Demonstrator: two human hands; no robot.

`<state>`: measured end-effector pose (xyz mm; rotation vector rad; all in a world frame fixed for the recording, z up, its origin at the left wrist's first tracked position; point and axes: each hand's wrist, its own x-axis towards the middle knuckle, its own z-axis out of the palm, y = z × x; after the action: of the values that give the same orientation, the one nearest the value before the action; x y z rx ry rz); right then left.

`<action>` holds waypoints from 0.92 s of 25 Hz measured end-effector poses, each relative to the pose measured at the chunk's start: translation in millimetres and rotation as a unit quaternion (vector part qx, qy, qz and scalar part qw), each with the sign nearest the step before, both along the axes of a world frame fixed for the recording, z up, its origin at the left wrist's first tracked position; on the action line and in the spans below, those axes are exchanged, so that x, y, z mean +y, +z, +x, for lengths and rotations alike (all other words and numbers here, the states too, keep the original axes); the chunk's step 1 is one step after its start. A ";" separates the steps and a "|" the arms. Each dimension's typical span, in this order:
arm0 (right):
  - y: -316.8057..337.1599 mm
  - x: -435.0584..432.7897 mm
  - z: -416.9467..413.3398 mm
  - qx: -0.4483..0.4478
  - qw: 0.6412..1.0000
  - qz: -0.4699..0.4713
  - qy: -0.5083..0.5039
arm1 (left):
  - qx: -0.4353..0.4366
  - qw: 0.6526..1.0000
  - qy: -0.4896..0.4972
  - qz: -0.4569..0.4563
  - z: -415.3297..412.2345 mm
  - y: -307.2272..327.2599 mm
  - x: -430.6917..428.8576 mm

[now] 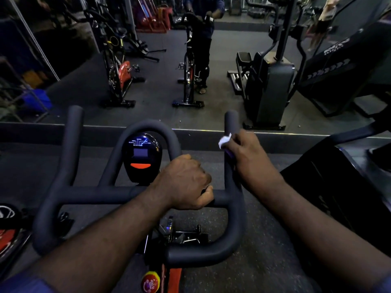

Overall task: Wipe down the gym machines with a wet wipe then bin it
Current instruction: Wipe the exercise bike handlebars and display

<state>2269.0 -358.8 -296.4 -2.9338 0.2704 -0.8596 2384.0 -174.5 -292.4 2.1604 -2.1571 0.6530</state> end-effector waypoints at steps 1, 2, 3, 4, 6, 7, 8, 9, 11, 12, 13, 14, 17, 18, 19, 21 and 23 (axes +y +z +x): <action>-8.8 6.5 -8.7 0.011 1.000 0.002 0.005 | -0.001 1.000 0.000 -0.001 0.5 0.8 -1.0; -17.6 13.3 -16.1 0.017 1.000 0.015 0.010 | 0.002 1.000 0.003 -0.001 1.1 0.3 -0.8; -24.1 19.1 -23.3 0.025 0.999 0.034 0.014 | 0.006 1.000 0.006 0.003 1.1 -1.0 -0.4; -28.4 24.1 -30.3 0.038 0.998 0.052 0.019 | 0.007 1.000 0.008 0.005 0.6 -2.6 0.3; -31.3 34.1 -44.7 0.074 0.994 0.069 0.035 | 0.007 1.000 0.014 0.012 -0.3 -3.3 0.9; -28.4 39.1 -52.1 0.102 0.991 0.075 0.048 | 0.011 1.000 0.017 0.014 -0.1 -3.2 0.1; -19.5 40.5 -55.8 0.135 0.985 0.087 0.060 | 0.016 1.000 0.017 0.012 -0.7 -3.0 -0.3; -5.7 37.7 -52.9 0.161 0.979 0.104 0.067 | 0.015 1.000 0.017 0.011 -1.8 -3.0 -0.5; 30.2 23.8 -28.6 0.141 0.982 0.113 0.058 | 0.004 1.000 0.013 0.017 -1.0 -2.3 -1.8; 48.2 11.6 -9.2 0.094 0.990 0.102 0.034 | 0.002 1.000 0.011 0.019 0.1 -2.2 -2.0; 64.7 -0.4 10.0 0.043 0.996 0.074 0.005 | 0.004 1.000 0.010 0.018 0.4 -2.5 -1.2; 74.4 -9.9 24.8 0.018 0.999 0.040 -0.015 | 0.006 1.000 0.011 0.014 0.0 -3.1 -0.1; 52.8 -9.7 27.6 0.079 0.994 -0.060 -0.039 | 0.002 1.000 0.007 0.019 0.4 -2.4 -2.0; 36.7 -1.3 16.7 0.086 0.992 -0.084 -0.035 | 0.000 1.000 0.009 0.022 -0.6 -3.8 -1.9; 25.3 8.2 4.0 0.091 0.991 -0.094 -0.018 | -0.003 1.000 0.013 0.022 -0.8 -4.3 -1.6; 19.0 11.6 -8.3 0.099 0.991 -0.085 0.021 | -0.003 1.000 0.014 0.022 1.9 -2.9 -2.5; 37.3 -1.6 4.4 0.049 0.996 -0.062 0.034 | 0.004 1.000 0.012 0.026 2.8 -2.9 -2.0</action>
<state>2273.4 -360.3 -259.1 -3.0847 0.1278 -0.7499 2386.8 -176.5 -295.3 2.2141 -2.1703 0.5953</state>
